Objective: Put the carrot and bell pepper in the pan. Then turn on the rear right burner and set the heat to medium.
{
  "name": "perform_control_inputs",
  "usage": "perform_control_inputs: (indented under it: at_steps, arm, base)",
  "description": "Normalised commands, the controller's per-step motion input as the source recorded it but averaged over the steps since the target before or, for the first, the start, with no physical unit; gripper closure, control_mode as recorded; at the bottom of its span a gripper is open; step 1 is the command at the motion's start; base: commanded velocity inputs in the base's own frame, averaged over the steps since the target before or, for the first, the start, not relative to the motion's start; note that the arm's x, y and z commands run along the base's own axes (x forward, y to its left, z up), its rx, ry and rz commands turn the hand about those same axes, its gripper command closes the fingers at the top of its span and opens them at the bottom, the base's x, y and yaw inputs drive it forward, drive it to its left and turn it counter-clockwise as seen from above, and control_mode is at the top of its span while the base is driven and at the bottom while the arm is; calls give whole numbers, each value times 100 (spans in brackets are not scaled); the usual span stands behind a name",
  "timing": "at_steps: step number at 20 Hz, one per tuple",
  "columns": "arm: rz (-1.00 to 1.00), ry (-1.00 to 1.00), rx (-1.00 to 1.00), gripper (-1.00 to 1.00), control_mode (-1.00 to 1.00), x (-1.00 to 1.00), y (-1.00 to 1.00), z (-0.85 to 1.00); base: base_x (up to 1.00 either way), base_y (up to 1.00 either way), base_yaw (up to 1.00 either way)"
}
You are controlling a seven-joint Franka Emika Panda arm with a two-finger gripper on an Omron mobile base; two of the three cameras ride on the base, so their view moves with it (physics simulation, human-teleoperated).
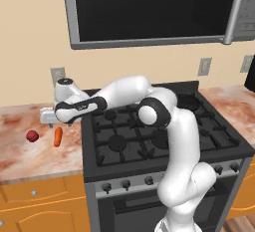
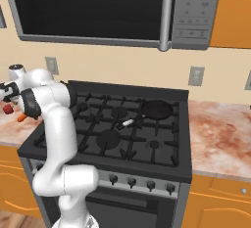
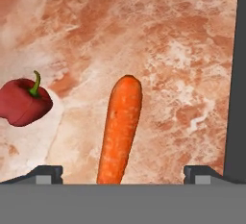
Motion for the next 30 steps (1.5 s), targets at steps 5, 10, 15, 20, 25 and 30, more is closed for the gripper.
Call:
perform_control_inputs:
  at_steps: [5,10,15,20,25,30]
  arm:
    - [0,0,-2,-100,-100,0,5,-26]
    - [-2,0,0,-100,-100,0,0,-35]
    - [-1,0,0,-100,-100,1,0,-44]
    - [0,0,0,-100,-100,9,0,-39]
    - [0,0,0,-100,-100,5,3,-20]
    - [0,0,0,-100,-100,8,15,-2]
  base:
    - [0,0,0]
    - [0,0,0]
    - [0,0,0]
    - [0,0,0]
    - [0,0,0]
    - [0,0,0]
